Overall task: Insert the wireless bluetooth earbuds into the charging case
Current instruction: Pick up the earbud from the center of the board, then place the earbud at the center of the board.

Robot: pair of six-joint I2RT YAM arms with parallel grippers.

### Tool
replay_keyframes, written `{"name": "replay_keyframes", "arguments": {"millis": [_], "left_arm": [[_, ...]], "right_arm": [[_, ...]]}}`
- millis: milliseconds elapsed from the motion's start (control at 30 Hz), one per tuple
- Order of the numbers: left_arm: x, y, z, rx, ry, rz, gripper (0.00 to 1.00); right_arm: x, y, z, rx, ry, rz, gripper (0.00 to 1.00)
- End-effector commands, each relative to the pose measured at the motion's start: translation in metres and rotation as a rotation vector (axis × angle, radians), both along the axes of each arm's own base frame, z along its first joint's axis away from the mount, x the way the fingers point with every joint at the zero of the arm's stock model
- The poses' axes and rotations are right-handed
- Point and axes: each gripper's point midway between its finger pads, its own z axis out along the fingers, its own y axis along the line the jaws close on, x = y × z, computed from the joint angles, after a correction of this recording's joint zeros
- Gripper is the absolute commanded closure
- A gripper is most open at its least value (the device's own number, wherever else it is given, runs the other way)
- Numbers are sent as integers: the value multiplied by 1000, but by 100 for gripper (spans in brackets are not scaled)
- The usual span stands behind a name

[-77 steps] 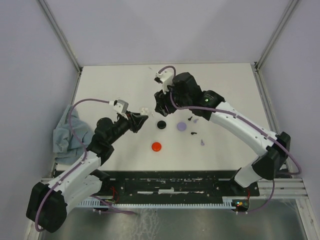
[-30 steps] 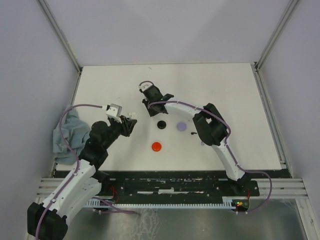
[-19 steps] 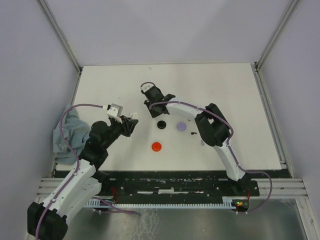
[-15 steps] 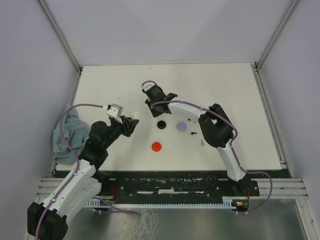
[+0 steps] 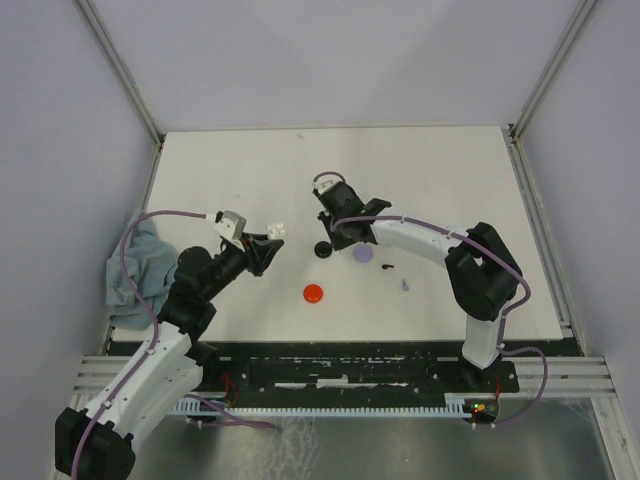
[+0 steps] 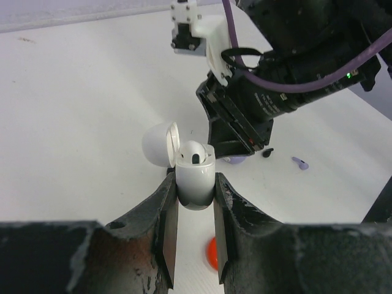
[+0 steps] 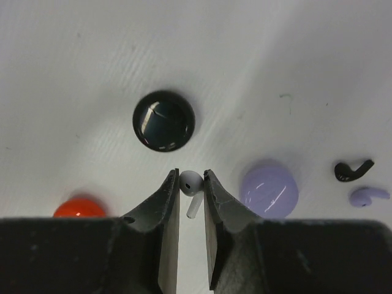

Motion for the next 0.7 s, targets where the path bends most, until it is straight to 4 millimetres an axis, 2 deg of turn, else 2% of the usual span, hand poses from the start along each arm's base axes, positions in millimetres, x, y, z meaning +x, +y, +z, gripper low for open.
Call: {"name": "replay_keyframes", "arguments": {"millis": [0,233,667], "left_arm": [[0,-3,13,31,-113,-28,97],[1,-10,4,7,-105,-40,97],[1,-13,4,-12,-118,-46,97]], "right_arm": [[-14,-6,0,61,20,-55,80],[-36,-22,-28,59,67,-99,81],[-56,-24,-55,-6,126,-73,80]]}}
